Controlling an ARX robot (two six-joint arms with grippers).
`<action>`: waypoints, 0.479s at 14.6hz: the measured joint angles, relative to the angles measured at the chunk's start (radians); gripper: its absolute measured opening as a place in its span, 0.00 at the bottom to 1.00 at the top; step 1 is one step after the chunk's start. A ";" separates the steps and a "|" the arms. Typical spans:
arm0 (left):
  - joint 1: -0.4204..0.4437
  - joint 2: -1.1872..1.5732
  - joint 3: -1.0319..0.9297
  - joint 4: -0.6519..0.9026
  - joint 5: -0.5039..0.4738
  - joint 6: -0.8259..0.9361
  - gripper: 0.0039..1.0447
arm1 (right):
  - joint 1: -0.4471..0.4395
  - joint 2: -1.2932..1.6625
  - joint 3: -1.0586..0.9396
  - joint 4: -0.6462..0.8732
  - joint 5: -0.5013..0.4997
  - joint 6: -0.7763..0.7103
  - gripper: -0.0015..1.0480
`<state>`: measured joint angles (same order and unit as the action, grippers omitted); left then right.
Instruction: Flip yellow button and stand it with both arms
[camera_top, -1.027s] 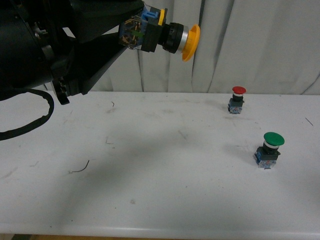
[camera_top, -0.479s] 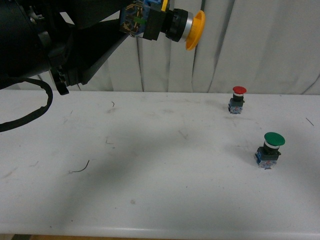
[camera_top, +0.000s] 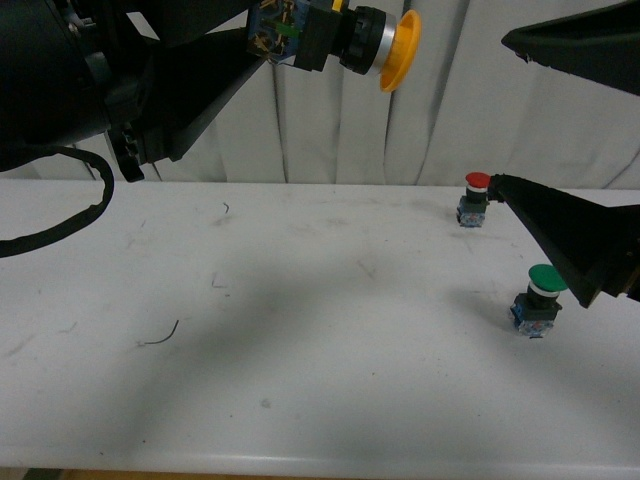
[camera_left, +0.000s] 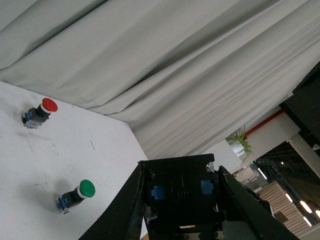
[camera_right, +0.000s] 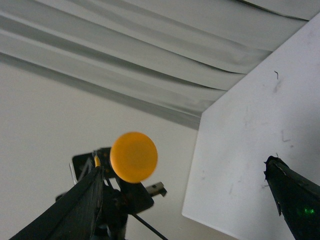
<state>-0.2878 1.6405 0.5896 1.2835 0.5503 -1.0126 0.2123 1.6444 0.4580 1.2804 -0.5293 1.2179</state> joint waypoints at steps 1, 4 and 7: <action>-0.003 0.000 0.000 0.000 0.000 0.000 0.33 | 0.012 0.003 0.025 0.003 0.016 0.045 0.94; -0.005 0.000 0.000 0.000 0.000 0.000 0.33 | 0.052 0.009 0.068 0.006 0.037 0.100 0.94; -0.005 0.000 0.000 0.000 0.000 0.000 0.33 | 0.089 0.066 0.130 0.003 0.077 0.117 0.94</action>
<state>-0.2928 1.6405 0.5900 1.2835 0.5503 -1.0126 0.3008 1.7100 0.5884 1.2835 -0.4522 1.3346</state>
